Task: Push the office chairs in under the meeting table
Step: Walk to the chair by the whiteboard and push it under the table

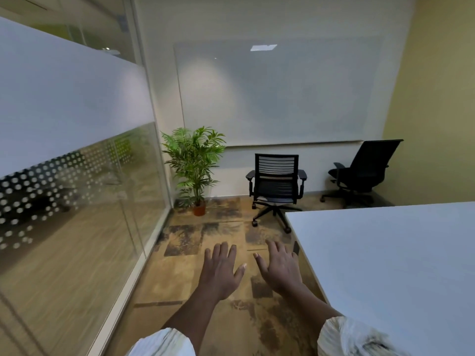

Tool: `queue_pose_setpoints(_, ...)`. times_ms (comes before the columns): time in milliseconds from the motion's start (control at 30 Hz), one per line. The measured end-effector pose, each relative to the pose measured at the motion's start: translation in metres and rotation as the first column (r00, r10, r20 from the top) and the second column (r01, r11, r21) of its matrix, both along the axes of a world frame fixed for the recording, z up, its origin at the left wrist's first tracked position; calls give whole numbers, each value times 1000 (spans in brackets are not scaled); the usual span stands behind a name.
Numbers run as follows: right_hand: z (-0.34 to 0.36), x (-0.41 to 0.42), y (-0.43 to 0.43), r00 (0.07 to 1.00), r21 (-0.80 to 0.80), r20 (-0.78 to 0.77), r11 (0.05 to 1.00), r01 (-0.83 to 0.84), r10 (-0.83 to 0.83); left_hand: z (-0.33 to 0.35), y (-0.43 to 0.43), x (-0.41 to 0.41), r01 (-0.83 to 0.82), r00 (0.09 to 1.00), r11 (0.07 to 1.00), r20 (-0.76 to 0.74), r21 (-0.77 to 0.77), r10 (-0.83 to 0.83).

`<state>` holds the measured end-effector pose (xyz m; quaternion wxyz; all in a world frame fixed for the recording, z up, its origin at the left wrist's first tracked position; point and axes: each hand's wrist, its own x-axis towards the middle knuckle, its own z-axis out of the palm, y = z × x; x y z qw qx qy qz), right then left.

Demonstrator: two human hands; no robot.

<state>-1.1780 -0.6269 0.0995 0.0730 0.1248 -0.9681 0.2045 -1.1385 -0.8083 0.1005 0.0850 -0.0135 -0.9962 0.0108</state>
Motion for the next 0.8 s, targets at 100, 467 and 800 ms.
queue_pose_setpoints(100,-3,-70,-5,1000,-15,-12,1000,13,-13,-5,-8,-71,15,1000,1000,2,2,-15)
queue_pose_setpoints(467,12,-333,-9,995,-16,-90,999,46,-47,10,-13,-331,36,999,999,-39,25,-35)
queue_pose_setpoints(800,1,-546,-32,983,19,-145,993,115,-111,7,-39,-551,103,993,993,-60,58,-99)
